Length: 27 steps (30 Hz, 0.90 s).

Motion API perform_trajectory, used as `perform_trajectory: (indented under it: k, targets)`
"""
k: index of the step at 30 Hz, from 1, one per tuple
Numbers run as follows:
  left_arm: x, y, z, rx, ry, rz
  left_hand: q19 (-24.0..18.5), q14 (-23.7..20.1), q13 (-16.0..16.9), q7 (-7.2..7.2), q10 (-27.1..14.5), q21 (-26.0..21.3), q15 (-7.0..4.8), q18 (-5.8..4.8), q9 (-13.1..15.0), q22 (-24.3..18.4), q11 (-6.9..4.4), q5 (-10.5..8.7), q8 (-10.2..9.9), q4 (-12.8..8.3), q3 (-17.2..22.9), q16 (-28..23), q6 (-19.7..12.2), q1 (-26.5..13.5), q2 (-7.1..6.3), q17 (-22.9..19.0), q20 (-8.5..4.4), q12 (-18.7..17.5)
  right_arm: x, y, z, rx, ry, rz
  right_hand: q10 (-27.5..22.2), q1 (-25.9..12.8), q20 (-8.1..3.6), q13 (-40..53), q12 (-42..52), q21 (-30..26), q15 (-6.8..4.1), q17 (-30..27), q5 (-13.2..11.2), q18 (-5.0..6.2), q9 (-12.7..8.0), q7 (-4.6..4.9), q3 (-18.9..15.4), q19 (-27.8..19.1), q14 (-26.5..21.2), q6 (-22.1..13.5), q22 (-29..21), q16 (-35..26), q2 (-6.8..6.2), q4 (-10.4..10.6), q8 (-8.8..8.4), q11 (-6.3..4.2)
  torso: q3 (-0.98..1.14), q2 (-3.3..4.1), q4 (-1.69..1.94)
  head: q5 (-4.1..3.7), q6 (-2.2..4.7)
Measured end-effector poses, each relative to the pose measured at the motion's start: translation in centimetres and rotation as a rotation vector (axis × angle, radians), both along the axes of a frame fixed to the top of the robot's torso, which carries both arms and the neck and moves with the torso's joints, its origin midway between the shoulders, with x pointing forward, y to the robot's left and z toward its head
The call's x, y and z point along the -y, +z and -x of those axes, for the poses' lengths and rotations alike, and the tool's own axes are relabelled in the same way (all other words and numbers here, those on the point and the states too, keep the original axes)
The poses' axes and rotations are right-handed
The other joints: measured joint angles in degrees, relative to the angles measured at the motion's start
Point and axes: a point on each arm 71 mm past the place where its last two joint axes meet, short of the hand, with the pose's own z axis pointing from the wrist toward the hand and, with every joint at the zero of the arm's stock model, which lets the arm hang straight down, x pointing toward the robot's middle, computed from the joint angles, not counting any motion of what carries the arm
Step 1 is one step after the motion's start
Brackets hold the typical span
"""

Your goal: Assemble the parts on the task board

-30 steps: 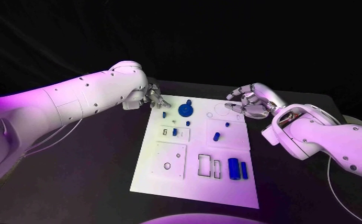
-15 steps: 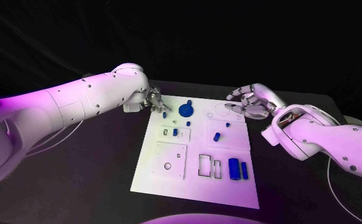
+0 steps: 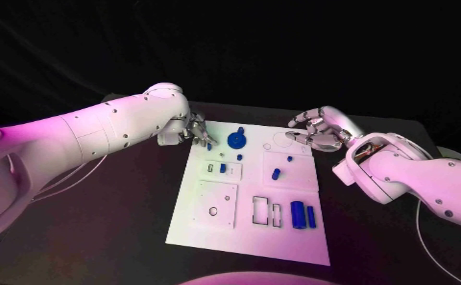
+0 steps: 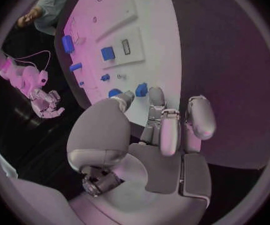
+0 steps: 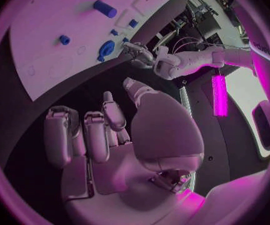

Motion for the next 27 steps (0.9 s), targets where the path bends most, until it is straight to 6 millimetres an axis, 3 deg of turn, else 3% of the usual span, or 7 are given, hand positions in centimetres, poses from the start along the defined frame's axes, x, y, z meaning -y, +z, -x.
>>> perform_trajectory:
  k: [9, 12, 15, 20, 27]
  targets:
    - [0.20, -0.04, 0.10, -0.008, 0.002, 0.017, 0.4, 0.0, 0.1, -0.40, 0.4, 0.3, 0.00, 0.00, -0.1, 0.4, -0.43, 0.00, 0.9, -0.2, 2.3, 0.0, 0.8, 3.4, 0.45, 0.0, -0.01, 0.5, -0.07, -0.03, -0.02, 0.000, 0.001, 0.000, 0.0, 0.0, 0.00, 0.0, 0.0, 0.0, 0.00, 0.0, 0.0, 0.00, 0.0, 0.00, 0.0, 0.0, 0.0, 0.0, 0.0, 0.0, 0.00, 0.0, 0.00, 0.00, -0.03, -0.01, 0.00, 0.00, -0.04]
    - [0.21, -0.04, 0.10, -0.009, 0.006, 0.024, 0.9, -0.1, 0.3, -0.70, 0.8, 0.6, -0.75, 0.00, 0.6, 0.8, -1.08, -0.01, 2.8, -0.4, 6.6, 0.0, 1.1, 8.2, 0.93, 0.0, -0.43, 0.8, -0.08, -0.03, -0.02, -0.001, 0.001, 0.000, 0.0, 0.0, 0.00, 0.0, 0.0, 0.0, 0.00, 0.0, 0.0, 0.00, 0.0, 0.00, -0.1, 0.0, 0.0, 0.0, 0.0, 0.0, 0.00, 0.1, 0.00, 0.00, -0.03, -0.01, -0.01, 0.00, -0.05]
    - [0.15, -0.03, 0.09, -0.009, 0.014, 0.036, 1.0, -0.2, 0.8, -1.22, 1.1, 0.6, -1.04, 0.01, 1.2, 1.2, -1.57, -0.18, 4.6, -1.4, 11.9, 0.0, -0.1, 11.7, 0.38, 0.0, -0.58, 1.1, -0.07, -0.04, -0.03, -0.001, 0.001, 0.000, 0.0, 0.0, 0.00, 0.0, 0.0, 0.0, 0.00, 0.0, 0.0, 0.00, 0.0, 0.00, -0.2, 0.0, 0.0, 0.0, 0.0, 0.0, 0.00, 0.2, 0.00, 0.00, -0.02, 0.01, -0.03, -0.04, -0.08]
    - [0.09, -0.03, 0.09, -0.011, 0.028, 0.058, 1.2, -0.2, 0.9, -1.19, 1.6, 0.8, -1.05, 0.01, 1.2, 1.6, -1.55, -0.38, 7.5, 1.4, 15.8, 0.0, -1.3, 13.5, -1.09, 0.0, -0.82, 1.3, -0.06, -0.05, -0.03, -0.001, 0.000, 0.000, 0.0, 0.0, 0.00, 0.0, 0.0, 0.0, 0.00, 0.0, 0.0, 0.00, 0.0, 0.00, -0.2, 0.0, 0.0, 0.0, 0.0, 0.0, 0.00, 0.2, 0.00, 0.00, 0.01, 0.01, -0.03, -0.08, -0.16]
    - [-0.09, 0.01, 0.17, -0.012, 0.045, 0.082, 1.2, -0.2, 2.1, -1.09, 2.5, 0.8, -1.04, 0.01, 1.2, 1.6, -1.60, -0.61, 7.5, 1.7, 17.0, 0.0, -1.4, 13.5, -1.14, 0.0, -0.82, 2.4, -0.04, -0.05, -0.03, -0.001, 0.000, 0.001, 0.0, 0.0, 0.00, 0.0, 0.0, 0.0, 0.00, 0.0, 0.0, 0.00, 0.0, 0.00, 0.0, 0.0, 0.0, 0.0, 0.0, 0.0, 0.00, 0.3, 0.00, 0.00, 0.01, -0.01, -0.03, -0.13, -0.23]
